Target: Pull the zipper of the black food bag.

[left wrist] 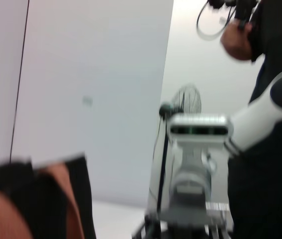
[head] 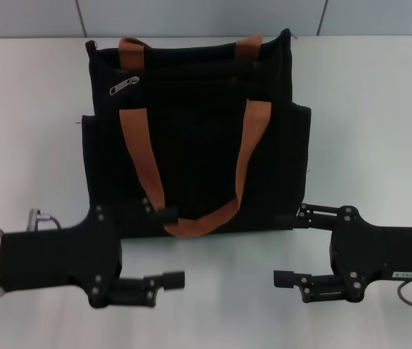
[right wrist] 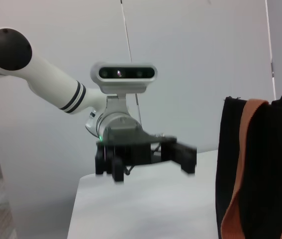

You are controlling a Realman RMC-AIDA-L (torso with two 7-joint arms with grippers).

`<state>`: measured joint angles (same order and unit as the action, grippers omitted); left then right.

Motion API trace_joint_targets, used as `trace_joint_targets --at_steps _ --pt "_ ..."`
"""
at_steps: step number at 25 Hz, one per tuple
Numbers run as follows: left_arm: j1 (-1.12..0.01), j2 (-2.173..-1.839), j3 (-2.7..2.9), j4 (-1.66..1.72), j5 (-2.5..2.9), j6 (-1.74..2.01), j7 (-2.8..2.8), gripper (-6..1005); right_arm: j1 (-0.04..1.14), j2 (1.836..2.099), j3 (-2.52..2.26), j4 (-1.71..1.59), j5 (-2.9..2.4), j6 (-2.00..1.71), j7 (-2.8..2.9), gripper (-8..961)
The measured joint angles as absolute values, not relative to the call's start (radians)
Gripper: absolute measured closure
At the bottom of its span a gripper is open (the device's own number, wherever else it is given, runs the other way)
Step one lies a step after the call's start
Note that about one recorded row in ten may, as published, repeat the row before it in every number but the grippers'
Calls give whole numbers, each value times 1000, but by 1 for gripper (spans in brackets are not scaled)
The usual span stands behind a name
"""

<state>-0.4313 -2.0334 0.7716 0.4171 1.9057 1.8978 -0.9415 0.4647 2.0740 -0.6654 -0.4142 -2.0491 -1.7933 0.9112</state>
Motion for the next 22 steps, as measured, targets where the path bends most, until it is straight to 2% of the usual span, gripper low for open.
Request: trace_joint_targets --at_steps 4,11,15,18,22 --pt "-435 -2048 686 415 1811 1983 -911 219 465 2074 -665 -414 -2045 -1793 911 174" --pt "-392 -2037 634 396 1520 1996 -921 235 463 2074 -659 -414 -2045 -1798 911 175" --pt "-380 -2015 538 381 1460 1913 -956 244 462 2074 -657 -415 -2045 -1803 911 176" --pt "-381 -1983 523 389 1487 1757 -974 251 460 2074 -656 -415 -2045 -1804 911 176" --pt "-390 -1969 526 397 1567 1672 -969 260 459 2074 -656 -415 -2045 -1804 911 177"
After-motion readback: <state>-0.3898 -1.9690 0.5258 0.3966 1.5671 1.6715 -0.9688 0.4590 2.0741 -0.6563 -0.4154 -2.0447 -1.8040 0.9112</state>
